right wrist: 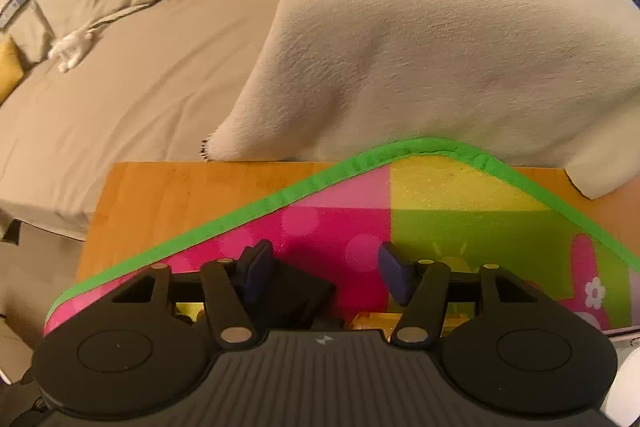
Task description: Organize rigid objects
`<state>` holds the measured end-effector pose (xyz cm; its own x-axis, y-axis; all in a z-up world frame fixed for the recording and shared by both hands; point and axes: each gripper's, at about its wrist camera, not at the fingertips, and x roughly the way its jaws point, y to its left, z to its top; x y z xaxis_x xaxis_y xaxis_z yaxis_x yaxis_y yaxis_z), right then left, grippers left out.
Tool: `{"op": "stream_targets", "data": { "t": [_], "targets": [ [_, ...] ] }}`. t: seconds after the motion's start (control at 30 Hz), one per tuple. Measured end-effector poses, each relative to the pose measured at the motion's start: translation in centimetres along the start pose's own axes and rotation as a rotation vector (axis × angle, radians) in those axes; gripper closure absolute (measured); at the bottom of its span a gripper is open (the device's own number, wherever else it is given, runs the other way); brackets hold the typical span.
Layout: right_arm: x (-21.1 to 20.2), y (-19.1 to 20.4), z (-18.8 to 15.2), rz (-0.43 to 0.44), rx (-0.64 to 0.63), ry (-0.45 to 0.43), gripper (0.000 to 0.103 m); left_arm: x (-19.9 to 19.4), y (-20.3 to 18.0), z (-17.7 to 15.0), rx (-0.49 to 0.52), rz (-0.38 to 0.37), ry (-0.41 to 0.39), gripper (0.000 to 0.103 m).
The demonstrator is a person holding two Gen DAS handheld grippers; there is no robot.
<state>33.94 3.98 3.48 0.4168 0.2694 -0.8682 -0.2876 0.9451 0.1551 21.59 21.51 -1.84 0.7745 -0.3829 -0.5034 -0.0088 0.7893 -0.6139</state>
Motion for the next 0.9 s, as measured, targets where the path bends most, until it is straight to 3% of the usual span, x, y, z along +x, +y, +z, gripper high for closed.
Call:
{"op": "stream_targets", "data": {
  "t": [0.23,0.37,0.47,0.57,0.67,0.77,0.9],
  "targets": [
    [-2.7,0.0,-4.3,0.081,-0.039,0.064,0.061,-3.4,-0.9,-4.2,-0.026,-0.052,0.048,0.078],
    [-4.9,0.7,-8.1,0.134,-0.062,0.099,0.061,-7.0,-1.9,-7.8,-0.052,-0.037,0.055,0.079],
    [-6.4,1.2,-11.4,0.159,-0.111,0.111,0.068,-9.3,-2.5,-10.8,-0.085,-0.067,0.070,0.079],
    [-8.2,1.7,-14.7,0.185,-0.131,0.111,0.068,-11.1,-3.3,-13.5,-0.106,-0.089,0.072,0.079],
    [-10.6,2.0,-18.4,0.148,-0.196,0.058,0.069,-12.3,-4.2,-15.6,-0.095,-0.111,0.069,0.079],
    [-14.1,1.8,-22.4,0.100,-0.311,-0.053,0.065,-12.4,-5.6,-16.4,-0.032,-0.128,0.114,0.079],
    [-18.6,-0.8,-26.2,0.052,-0.356,-0.207,0.044,-12.2,-8.9,-15.7,0.175,-0.130,0.225,0.077]
  ]
}}
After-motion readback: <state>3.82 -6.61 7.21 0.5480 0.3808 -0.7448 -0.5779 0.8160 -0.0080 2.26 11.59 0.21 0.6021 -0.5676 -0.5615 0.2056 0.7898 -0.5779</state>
